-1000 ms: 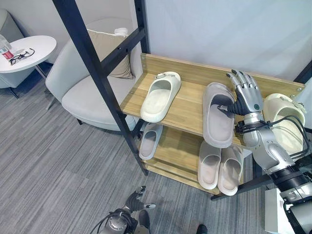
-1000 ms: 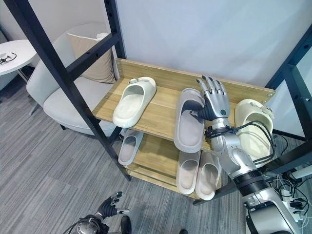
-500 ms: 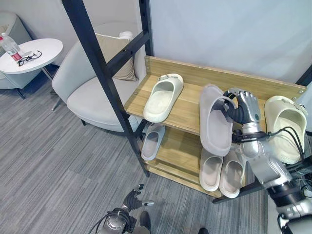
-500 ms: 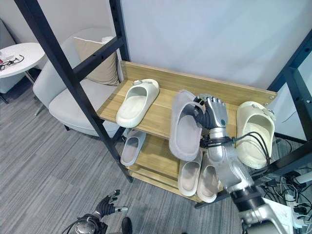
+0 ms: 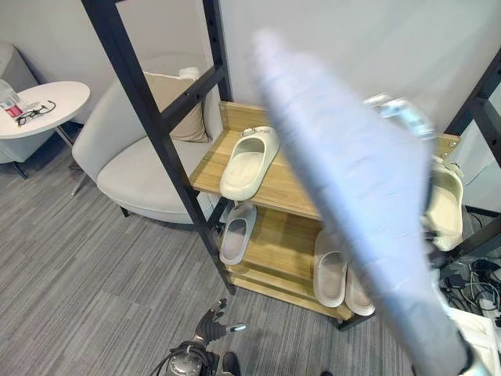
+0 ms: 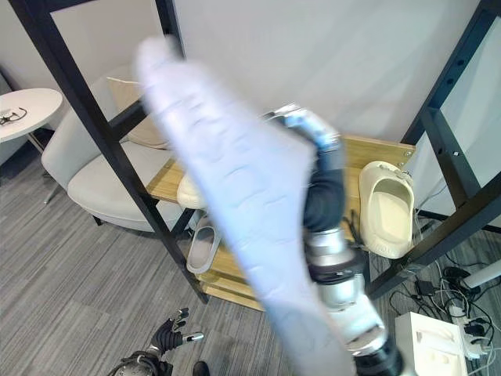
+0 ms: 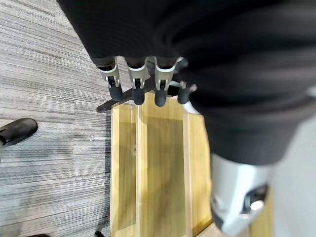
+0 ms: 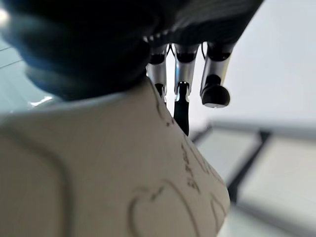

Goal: Arrange the slippers neatly on the shoe rack.

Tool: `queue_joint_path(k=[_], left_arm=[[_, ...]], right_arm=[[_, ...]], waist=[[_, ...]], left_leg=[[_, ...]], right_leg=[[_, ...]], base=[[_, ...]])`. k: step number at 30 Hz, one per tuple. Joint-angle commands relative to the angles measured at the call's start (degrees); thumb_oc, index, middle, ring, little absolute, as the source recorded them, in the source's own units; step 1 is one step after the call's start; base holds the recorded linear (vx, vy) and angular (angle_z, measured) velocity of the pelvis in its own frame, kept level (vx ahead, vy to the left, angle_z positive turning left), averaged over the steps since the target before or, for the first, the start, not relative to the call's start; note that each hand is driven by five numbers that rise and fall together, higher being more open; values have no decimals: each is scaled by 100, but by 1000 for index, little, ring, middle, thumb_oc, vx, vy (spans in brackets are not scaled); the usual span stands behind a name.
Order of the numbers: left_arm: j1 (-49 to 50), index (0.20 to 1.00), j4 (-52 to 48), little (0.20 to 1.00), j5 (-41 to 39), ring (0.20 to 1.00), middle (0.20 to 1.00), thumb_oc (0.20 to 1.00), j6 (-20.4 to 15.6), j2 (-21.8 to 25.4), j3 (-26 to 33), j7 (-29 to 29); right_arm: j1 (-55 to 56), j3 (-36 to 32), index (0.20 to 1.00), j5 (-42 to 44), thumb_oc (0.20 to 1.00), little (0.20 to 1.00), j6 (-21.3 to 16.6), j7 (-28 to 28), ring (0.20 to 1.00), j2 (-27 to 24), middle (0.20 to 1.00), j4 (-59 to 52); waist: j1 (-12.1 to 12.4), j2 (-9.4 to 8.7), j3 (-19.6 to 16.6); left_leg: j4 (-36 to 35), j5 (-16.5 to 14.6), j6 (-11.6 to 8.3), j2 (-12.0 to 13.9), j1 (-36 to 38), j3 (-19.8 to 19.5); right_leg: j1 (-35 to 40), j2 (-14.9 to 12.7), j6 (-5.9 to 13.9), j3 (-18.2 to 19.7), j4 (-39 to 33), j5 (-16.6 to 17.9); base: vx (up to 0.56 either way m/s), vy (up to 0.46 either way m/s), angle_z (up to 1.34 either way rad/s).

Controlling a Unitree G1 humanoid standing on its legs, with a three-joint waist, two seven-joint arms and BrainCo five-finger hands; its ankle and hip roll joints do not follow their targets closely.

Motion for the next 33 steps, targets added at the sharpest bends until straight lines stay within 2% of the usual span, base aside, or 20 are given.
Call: queue_joint_path(k=[1,3,5,8,12,13,14,15,16,17,18,22,25,27,28,31,33], left_arm=[[-515,1000,140,1000,-266,1000,1000,1000,-298,273,-117,190],[-529,1000,214,1000,-369,1000,1000,1000,-363,298,-56,272],[-527,1000,263,1000,-414,1000,1000,1000,-390,304,-6,298],[-516,1000,494,1000,-592,1000,1000,1000,-428,301,125,362],[-738,1000,644,1000,-847,1000,1000,1000,-496,227,121,516],[-748,1000,650,1000,-849,1000,1000,1000,-497,222,114,519],[-891,1000,690,1000,-972,1000,1000,1000,-495,165,88,546],[-1224,1000,657,1000,-1142,1000,1000,1000,-540,96,-122,649],[-1412,1000,551,1000,-1296,1000,1000,1000,-551,97,-200,689],[-1448,1000,557,1000,-1305,1000,1000,1000,-547,99,-198,689],[-1637,1000,202,1000,-1547,1000,1000,1000,-636,152,-316,690],[-1915,1000,-477,1000,-1991,1000,1000,1000,-734,286,-438,617],[-2135,1000,-672,1000,-2016,1000,1000,1000,-747,410,-498,573],[-1853,1000,-1434,1000,-2001,1000,1000,1000,-742,687,-519,340],[-1927,1000,-1505,1000,-1899,1000,1000,1000,-722,765,-628,282],[-2202,1000,-1482,1000,-1763,1000,1000,1000,-731,785,-681,317],[-2355,1000,-1569,1000,-1668,1000,1000,1000,-746,809,-709,352]], right_arm=[[-413,11,200,526,200,200,-2,435,200,115,200,183],[-397,504,200,513,200,200,100,686,200,281,200,788],[-383,610,200,416,200,200,111,717,200,307,200,978],[-74,891,200,-171,200,200,205,820,200,296,200,1762],[372,825,200,-1149,200,200,301,458,200,149,200,2324],[372,822,200,-1161,200,200,302,448,200,148,200,2325],[372,791,200,-1521,200,200,378,269,200,108,200,2649],[123,740,200,-2173,200,200,517,-146,200,32,200,2933],[-80,690,200,-2412,200,200,629,-321,200,-3,200,3019],[-114,685,200,-2421,200,200,628,-333,200,4,200,3037],[-385,537,200,-2934,200,200,820,-557,200,-169,200,3056],[-1060,56,200,-3614,200,200,1157,-1068,200,-493,200,3032],[-1486,-275,200,-3679,200,200,1331,-1385,200,-574,200,3332],[-1720,-505,200,-3802,200,200,1475,-1588,200,-763,200,3625],[-1951,-633,200,-3929,200,200,1588,-1768,200,-783,200,3879],[-2202,-743,200,-4089,200,200,1757,-2010,200,-829,200,4119],[-2439,-885,200,-4369,200,200,2056,-2245,200,-891,200,4430]], waist=[[207,-100,151],[388,-137,215],[424,-151,241],[629,-220,335],[614,-287,505],[615,-282,508],[605,-286,632],[560,-277,1062],[540,-262,1298],[538,-262,1291],[487,-179,1615],[342,-23,1710],[283,23,1692],[359,120,1725],[346,142,1787],[317,151,1832],[302,178,1892]], left_leg=[[20,-649,-274,363,591,-165],[41,-614,-318,412,570,-255],[47,-605,-332,427,568,-303],[97,-553,-409,517,480,-547],[261,-541,-456,628,304,-738],[277,-547,-457,631,291,-745],[438,-563,-453,664,164,-791],[846,-601,-436,740,-229,-886],[1087,-612,-437,766,-487,-944],[1174,-646,-434,770,-579,-960],[1570,-662,-443,781,-1042,-1047],[2225,-827,-390,721,-2024,-1181],[2497,-903,-339,636,-2529,-1154],[2665,-946,-298,596,-2795,-1163],[2815,-1009,-266,584,-3009,-1154],[2952,-1065,-244,562,-3208,-1130],[3011,-1121,-216,529,-3331,-1126]], right_leg=[[-138,-289,263,203,182,-135],[-90,-255,228,97,250,-199],[-52,-242,214,40,266,-230],[60,-175,161,-201,354,-368],[30,-106,119,-383,557,-523],[23,-106,117,-387,570,-530],[-67,-104,95,-400,683,-568],[-424,-159,68,-354,989,-587],[-665,-205,40,-289,1194,-594],[-742,-216,36,-281,1263,-621],[-1178,-319,-5,-206,1633,-635],[-2211,-453,-22,22,2409,-773],[-2811,-543,-9,225,2674,-769],[-3066,-614,-15,273,2831,-774],[-3340,-664,-15,383,2982,-779],[-3545,-697,-14,453,3063,-789],[-3666,-743,2,486,3080,-774]], base=[[-20,-17,14],[-41,-40,15],[-18,-34,32],[-31,-81,42],[-39,-76,54],[-91,-61,27],[-306,-100,13],[-437,-123,2],[-383,-90,-4],[-348,-3,0],[-311,48,8],[-212,98,-2],[-118,108,-1],[-116,127,0],[-83,107,-4],[-50,106,-7],[-14,102,-8]])
